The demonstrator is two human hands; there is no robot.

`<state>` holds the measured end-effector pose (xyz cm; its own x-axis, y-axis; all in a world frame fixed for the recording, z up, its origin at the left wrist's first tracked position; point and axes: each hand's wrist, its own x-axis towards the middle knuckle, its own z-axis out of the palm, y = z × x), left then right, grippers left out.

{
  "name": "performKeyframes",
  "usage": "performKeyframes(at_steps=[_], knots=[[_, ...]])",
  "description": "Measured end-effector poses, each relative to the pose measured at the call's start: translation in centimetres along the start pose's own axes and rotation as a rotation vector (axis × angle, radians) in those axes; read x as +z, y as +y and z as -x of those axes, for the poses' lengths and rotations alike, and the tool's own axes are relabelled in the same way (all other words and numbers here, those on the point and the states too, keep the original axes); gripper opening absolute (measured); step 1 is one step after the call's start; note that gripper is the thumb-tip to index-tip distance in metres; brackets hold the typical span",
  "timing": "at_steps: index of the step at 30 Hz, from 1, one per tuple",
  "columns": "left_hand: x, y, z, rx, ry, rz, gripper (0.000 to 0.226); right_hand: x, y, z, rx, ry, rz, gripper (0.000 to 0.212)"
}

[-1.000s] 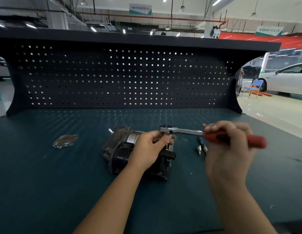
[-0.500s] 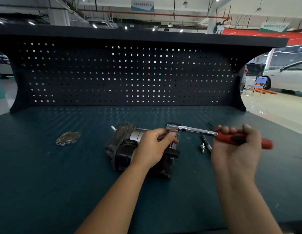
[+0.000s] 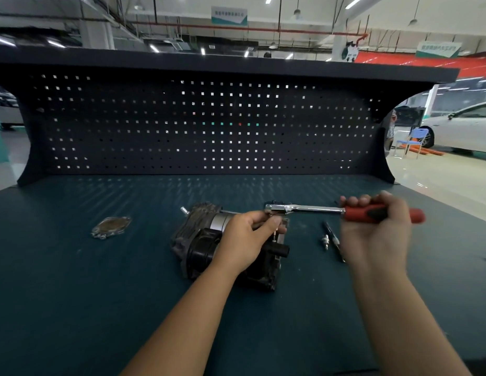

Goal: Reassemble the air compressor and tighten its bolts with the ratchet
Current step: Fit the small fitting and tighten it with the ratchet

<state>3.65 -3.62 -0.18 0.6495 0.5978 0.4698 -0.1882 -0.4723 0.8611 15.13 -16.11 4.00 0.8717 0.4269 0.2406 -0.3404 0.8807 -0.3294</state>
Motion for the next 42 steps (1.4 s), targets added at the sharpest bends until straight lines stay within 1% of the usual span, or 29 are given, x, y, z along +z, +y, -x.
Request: performKeyframes(at_steps=[2,3,4,6,8,13,15,17,19,20,22,23,24,26,28,30,32,33,34,36,42], knots=[[-0.1,0.1,0.1,0.006,-0.002,-0.005,0.015,-0.1,0.3,-2.5,0.171,0.182,-0.135,0.028],[-0.1,0.2,0.1,0.009,-0.006,-0.01,0.015,-0.2,0.7,-3.3,0.231,0.232,-0.185,0.026],[-0.1,0.2,0.0,0.009,-0.011,-0.02,0.015,-0.5,1.1,-3.8,0.27,0.267,-0.211,0.025],[0.1,0.1,0.0,-0.001,-0.016,-0.042,0.015,-1.1,1.8,-4.0,0.261,0.306,-0.191,0.025],[0.2,0.0,-0.1,-0.018,-0.012,-0.054,0.015,-1.0,1.7,-2.9,0.158,0.265,-0.143,0.027],[0.3,-0.2,-0.2,-0.015,-0.026,-0.025,0.013,-0.8,0.7,3.1,-0.159,0.033,-0.001,0.024],[0.4,-0.2,-0.2,-0.008,-0.027,-0.025,0.013,-0.3,1.3,5.7,-0.33,-0.047,0.107,0.025],[0.5,-0.2,-0.3,-0.003,-0.023,-0.029,0.012,0.2,2.5,7.8,-0.532,-0.128,0.272,0.028],[0.4,-0.2,-0.2,0.011,-0.012,-0.029,0.013,0.0,3.5,9.4,-0.669,-0.234,0.423,0.018],[0.4,-0.2,-0.2,0.012,-0.004,-0.018,0.012,-0.3,3.6,9.7,-0.693,-0.272,0.473,0.012],[0.2,-0.1,-0.2,-0.001,-0.001,0.007,0.011,-0.9,3.1,9.0,-0.672,-0.31,0.51,0.008],[0.2,-0.1,-0.2,-0.009,-0.002,0.011,0.011,-1.0,2.6,8.2,-0.625,-0.32,0.497,0.009],[0.1,-0.2,-0.2,-0.017,-0.001,0.015,0.011,-1.0,1.9,7.1,-0.553,-0.32,0.456,0.012],[-0.1,-0.2,-0.1,-0.03,-0.002,0.036,0.01,-0.7,0.6,4.4,-0.344,-0.275,0.309,0.017],[-0.1,-0.1,-0.1,-0.033,-0.011,0.047,0.01,-0.5,0.0,1.0,-0.068,-0.127,0.123,0.026],[-0.2,-0.1,0.0,-0.034,-0.019,0.051,0.011,-0.4,0.3,-2.3,0.168,0.106,-0.013,0.029],[-0.1,0.0,-0.1,-0.038,-0.026,0.04,0.012,-0.4,1.4,-4.3,0.307,0.256,-0.127,0.028],[0.0,0.0,-0.1,-0.042,-0.024,0.019,0.013,-0.6,2.1,-4.9,0.336,0.3,-0.166,0.029],[0.0,0.0,-0.2,-0.046,-0.019,-0.007,0.014,-0.7,2.6,-5.3,0.337,0.328,-0.181,0.029],[0.2,-0.2,-0.3,-0.048,-0.003,-0.039,0.016,-0.8,2.9,-5.0,0.267,0.326,-0.166,0.029],[0.4,-0.4,-0.4,-0.039,-0.008,-0.039,0.014,-0.2,1.1,1.6,-0.148,0.17,-0.013,0.024]])
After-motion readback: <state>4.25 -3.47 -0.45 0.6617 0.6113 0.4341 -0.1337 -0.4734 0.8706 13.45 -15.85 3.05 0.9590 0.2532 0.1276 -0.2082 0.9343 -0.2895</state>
